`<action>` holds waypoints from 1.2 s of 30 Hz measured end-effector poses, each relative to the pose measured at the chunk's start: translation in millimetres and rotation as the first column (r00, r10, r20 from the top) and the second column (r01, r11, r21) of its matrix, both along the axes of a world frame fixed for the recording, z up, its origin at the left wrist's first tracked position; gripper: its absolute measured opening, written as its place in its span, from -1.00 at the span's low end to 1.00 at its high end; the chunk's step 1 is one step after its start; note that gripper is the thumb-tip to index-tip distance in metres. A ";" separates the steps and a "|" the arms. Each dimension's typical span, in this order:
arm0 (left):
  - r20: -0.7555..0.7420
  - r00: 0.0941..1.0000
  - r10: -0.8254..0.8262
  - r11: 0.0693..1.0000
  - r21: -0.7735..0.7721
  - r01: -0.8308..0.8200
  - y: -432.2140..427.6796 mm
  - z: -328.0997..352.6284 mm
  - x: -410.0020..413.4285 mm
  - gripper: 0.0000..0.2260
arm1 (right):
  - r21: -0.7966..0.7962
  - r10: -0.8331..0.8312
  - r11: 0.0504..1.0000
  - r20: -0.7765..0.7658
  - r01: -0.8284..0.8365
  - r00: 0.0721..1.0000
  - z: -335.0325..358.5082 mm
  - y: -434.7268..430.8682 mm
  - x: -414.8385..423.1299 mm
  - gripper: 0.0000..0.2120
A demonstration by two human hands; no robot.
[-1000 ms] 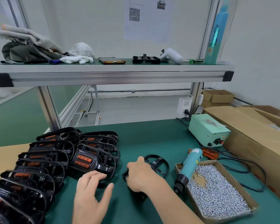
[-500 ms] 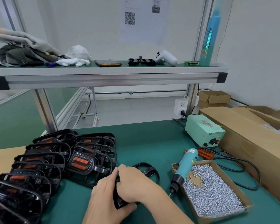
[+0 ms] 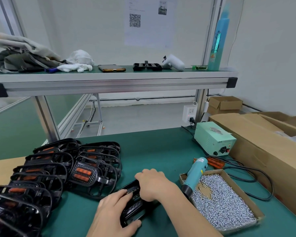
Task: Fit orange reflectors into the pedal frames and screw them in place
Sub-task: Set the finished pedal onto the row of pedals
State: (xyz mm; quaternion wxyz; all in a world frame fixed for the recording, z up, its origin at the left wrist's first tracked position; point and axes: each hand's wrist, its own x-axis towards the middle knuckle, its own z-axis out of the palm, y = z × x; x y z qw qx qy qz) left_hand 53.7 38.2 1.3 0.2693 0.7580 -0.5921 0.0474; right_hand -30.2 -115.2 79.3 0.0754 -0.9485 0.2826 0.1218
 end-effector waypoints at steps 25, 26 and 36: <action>-0.604 0.796 0.039 0.985 -0.111 -0.132 9.0 1.6 7.4 -0.47 | 0.052 0.117 0.991 0.118 -0.124 0.986 18.4 1.7 -8.2 -0.62; -0.635 0.771 0.039 0.982 -0.119 -0.148 9.4 1.4 8.0 -0.46 | 0.057 0.120 0.990 0.114 -0.127 0.986 18.7 2.0 -8.2 -0.63; -0.790 0.614 -0.006 0.944 -0.207 -0.257 9.9 -2.7 11.8 -0.68 | 0.194 0.108 0.970 0.184 -0.144 0.977 27.7 3.6 -17.9 -0.73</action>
